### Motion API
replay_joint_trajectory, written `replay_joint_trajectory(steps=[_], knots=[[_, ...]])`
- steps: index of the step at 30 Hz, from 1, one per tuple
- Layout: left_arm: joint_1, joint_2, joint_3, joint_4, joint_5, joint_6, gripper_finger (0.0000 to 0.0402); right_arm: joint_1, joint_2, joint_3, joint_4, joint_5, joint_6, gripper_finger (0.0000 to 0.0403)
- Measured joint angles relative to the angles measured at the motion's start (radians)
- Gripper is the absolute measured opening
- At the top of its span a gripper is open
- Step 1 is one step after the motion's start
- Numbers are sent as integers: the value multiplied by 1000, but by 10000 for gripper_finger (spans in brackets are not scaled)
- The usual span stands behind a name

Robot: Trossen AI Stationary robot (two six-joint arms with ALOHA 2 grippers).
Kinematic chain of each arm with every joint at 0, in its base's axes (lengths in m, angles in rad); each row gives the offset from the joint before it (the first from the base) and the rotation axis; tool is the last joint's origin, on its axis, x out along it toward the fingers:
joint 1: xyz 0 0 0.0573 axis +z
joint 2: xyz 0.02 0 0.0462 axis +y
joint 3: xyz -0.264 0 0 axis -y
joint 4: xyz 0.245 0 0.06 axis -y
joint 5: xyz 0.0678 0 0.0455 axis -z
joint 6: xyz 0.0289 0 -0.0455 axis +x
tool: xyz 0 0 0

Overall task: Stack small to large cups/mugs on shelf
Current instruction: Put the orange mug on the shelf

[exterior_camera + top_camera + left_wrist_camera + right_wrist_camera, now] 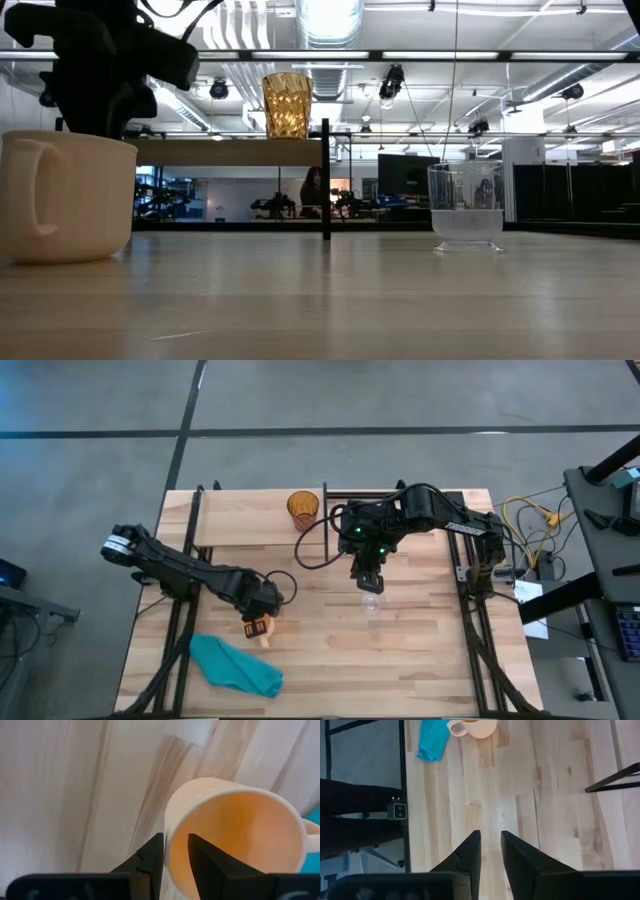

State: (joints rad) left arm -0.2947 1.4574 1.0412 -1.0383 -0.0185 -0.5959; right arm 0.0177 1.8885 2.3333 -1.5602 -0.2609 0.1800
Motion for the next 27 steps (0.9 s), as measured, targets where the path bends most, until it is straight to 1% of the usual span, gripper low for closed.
replay_joint_trajectory(steps=[2,4,8,9,13,19,22,27], knots=[[0,-3,2,1,0,2,73,0,0,0,1,0,0,73],[0,-7,2,0,0,15,64,0,0,0,2,0,0,75],[0,-12,0,-1,3,62,15,0,0,0,5,0,0,74],[0,-15,0,-2,10,73,8,0,0,0,5,0,0,73],[0,-35,27,-35,21,165,4,0,0,0,7,0,0,69],[3,-50,163,-254,17,332,1,0,0,0,24,0,-3,72],[18,-52,251,-339,2,379,1,0,0,0,34,0,-5,75],[66,-53,407,-432,-55,434,1,0,0,0,38,0,-5,77]])
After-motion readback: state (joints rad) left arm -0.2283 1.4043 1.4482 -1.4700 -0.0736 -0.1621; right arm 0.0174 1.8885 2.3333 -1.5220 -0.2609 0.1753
